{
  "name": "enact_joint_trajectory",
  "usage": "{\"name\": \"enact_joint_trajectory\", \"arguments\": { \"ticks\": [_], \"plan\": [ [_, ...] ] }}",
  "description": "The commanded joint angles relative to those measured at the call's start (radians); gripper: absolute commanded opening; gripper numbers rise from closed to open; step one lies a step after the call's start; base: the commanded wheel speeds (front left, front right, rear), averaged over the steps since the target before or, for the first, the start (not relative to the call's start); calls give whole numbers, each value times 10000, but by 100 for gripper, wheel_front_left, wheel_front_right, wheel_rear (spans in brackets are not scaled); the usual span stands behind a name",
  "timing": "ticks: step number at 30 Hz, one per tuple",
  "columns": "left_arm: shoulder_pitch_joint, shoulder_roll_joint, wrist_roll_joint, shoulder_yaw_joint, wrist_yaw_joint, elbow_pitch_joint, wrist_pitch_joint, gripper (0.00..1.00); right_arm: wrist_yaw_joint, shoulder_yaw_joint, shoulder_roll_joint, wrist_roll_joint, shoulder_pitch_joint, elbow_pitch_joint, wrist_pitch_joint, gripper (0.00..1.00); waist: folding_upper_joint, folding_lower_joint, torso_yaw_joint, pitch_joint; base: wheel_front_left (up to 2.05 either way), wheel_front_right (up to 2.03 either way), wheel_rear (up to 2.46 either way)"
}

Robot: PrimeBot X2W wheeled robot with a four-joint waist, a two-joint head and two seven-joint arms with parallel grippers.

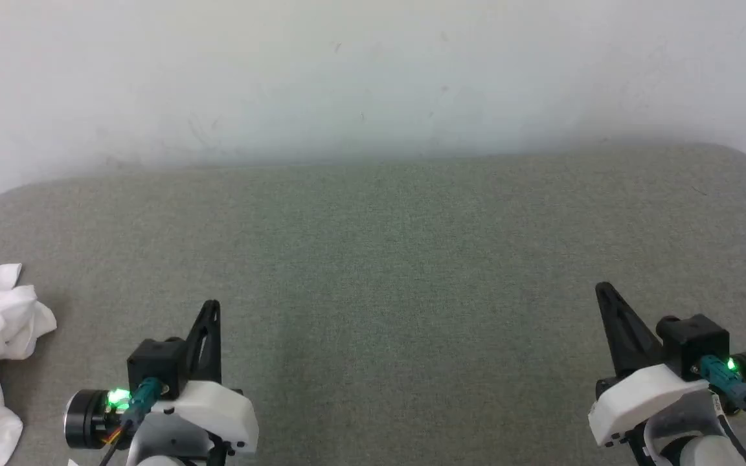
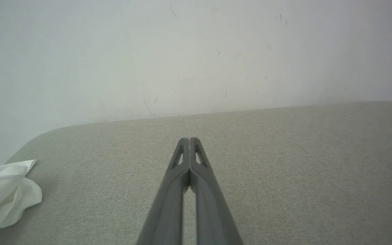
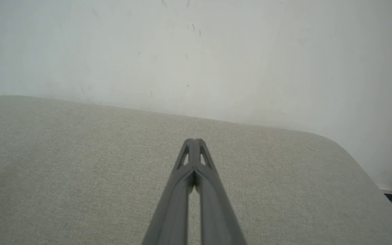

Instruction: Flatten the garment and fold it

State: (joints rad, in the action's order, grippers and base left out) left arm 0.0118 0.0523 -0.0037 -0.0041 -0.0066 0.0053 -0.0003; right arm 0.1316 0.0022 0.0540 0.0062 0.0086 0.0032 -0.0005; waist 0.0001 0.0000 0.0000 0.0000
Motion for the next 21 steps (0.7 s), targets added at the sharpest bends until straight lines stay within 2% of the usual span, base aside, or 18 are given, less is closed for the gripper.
{"name": "enact_joint_trajectory", "arguments": {
  "ticks": [1, 21],
  "plan": [
    [-118, -20, 37, 41, 66, -53, 3, 0, -9, -22, -38, -62, -86, -32, 5, 0, -1, 0, 0, 0, 0, 0, 0],
    [-118, -20, 37, 41, 66, -53, 3, 0, -9, -22, -38, -62, -86, -32, 5, 0, -1, 0, 0, 0, 0, 0, 0]
  ]
}}
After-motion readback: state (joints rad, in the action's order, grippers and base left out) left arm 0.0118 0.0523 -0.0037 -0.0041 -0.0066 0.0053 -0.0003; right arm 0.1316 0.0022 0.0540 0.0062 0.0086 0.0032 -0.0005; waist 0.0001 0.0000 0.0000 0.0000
